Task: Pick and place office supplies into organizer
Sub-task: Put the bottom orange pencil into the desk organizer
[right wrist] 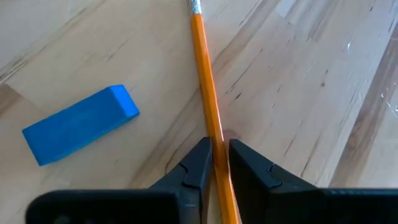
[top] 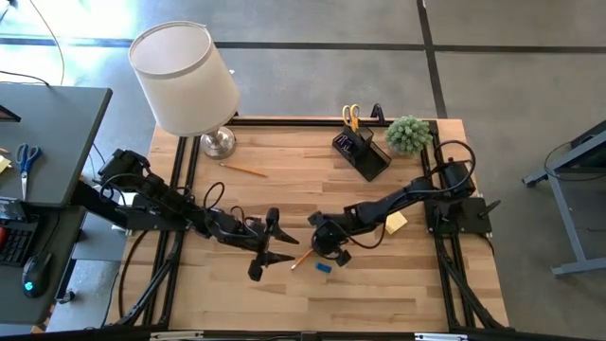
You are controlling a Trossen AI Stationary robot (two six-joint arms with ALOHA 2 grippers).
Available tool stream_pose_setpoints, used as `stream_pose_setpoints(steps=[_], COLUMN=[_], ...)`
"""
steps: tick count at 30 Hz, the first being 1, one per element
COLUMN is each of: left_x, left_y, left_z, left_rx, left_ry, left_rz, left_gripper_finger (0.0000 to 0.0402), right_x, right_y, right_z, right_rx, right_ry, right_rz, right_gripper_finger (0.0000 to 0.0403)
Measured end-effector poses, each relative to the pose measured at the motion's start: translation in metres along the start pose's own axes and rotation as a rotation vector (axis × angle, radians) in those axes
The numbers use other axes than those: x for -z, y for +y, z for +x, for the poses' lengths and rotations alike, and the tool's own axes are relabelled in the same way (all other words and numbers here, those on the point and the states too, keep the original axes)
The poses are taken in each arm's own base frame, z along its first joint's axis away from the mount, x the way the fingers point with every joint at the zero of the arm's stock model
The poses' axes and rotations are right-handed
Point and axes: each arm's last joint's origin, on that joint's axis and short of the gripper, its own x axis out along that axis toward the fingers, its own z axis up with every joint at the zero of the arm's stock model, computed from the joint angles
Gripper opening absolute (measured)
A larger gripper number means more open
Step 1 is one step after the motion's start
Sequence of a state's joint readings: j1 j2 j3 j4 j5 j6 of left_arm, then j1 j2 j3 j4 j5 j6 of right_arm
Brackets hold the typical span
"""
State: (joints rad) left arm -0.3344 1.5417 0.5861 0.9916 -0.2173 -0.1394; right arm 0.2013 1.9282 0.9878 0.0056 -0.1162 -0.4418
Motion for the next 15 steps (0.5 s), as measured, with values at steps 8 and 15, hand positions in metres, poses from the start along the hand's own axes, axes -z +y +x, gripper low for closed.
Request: stream_pose_setpoints(steps=[8, 15], left_x=[0.0, 0.0], left_y=[0.0, 0.0], left_z=[0.0, 0.0], left_rx=[-0.001, -0.001], left_ry=[0.0, -0.001], left_rz=[0.0, 0.0], left_gripper_finger=[0.0188, 0.0188], right_x=[-0.006, -0.009], right_y=[0.016, 0.022], right_z=[0.002, -0.005], right_rx=[0.081, 0.088], right_ry=[0.052, 0.06], right_rz=[-0.04, -0.008], right_gripper_finger=[0.0008, 0.0005])
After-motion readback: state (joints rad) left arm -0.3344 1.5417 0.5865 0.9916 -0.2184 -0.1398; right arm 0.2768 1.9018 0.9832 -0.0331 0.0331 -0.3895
